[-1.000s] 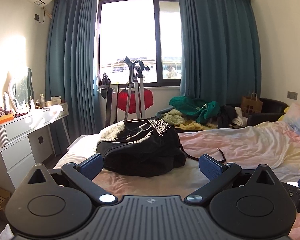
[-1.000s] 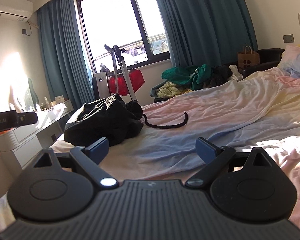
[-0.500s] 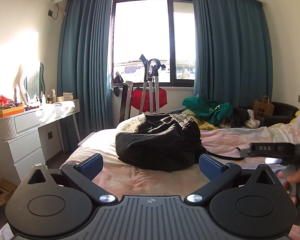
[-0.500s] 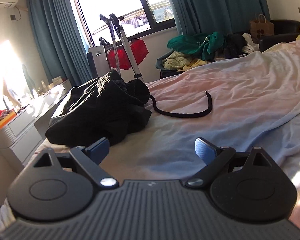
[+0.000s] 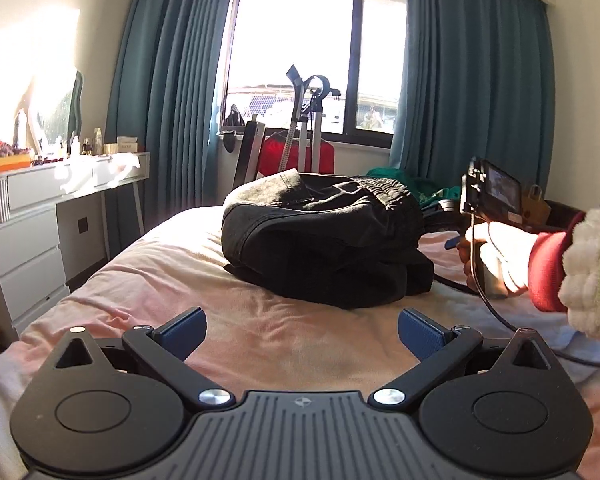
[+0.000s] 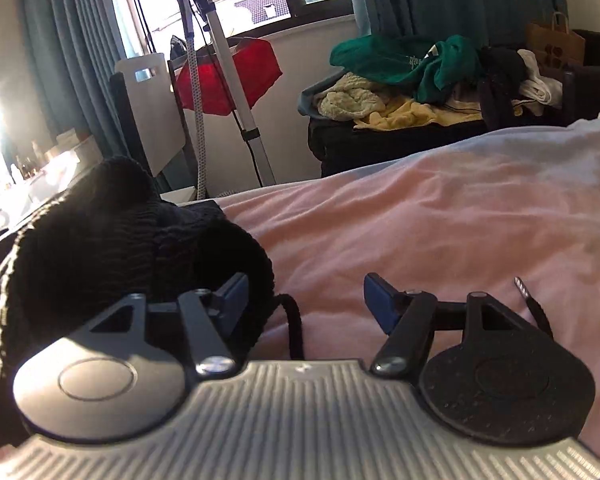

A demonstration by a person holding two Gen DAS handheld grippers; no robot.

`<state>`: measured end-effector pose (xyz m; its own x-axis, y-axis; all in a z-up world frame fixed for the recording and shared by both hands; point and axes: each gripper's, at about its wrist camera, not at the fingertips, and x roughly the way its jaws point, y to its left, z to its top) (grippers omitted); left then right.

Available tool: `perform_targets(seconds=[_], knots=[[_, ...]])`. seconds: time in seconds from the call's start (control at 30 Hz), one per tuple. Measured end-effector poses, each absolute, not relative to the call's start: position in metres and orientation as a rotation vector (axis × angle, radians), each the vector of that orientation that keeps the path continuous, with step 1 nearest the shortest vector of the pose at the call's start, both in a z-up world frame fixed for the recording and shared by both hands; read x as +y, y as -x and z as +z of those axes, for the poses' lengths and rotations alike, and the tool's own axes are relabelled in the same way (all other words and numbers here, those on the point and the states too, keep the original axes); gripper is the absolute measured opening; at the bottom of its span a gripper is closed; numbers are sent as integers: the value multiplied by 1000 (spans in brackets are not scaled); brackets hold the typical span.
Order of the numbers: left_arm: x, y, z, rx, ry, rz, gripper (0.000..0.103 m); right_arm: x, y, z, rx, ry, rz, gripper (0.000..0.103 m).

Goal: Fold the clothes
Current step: 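Reach the right gripper to the black sweatpants and grasp the ribbed cuff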

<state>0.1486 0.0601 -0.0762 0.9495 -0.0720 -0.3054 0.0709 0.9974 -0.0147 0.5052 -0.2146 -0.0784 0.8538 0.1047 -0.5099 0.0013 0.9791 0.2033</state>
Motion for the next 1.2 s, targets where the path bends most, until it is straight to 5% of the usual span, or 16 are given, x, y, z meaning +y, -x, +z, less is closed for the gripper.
perform_targets(seconds=[0.1, 0.33, 0.43, 0.47, 0.5, 0.7, 1.2], knots=[[51, -156, -85, 334, -4, -124, 103, -203, -528, -87, 532, -89, 166, 67], [45, -170, -99, 357, 3, -129, 103, -220, -555, -99, 551, -354, 486, 67], [45, -171, -98, 344, 10, -124, 103, -207, -539, -96, 546, -329, 485, 43], [45, -169, -96, 337, 13, -122, 103, -202, -533, -94, 544, -318, 481, 19], [45, -168, -95, 330, 14, -120, 103, -203, -526, -91, 541, -345, 440, 12], [50, -161, -87, 300, 34, -102, 103, -204, -452, -55, 475, -357, 303, 10], [67, -97, -31, 164, 156, -117, 103, -218, -114, 28, 313, -212, 214, 10]])
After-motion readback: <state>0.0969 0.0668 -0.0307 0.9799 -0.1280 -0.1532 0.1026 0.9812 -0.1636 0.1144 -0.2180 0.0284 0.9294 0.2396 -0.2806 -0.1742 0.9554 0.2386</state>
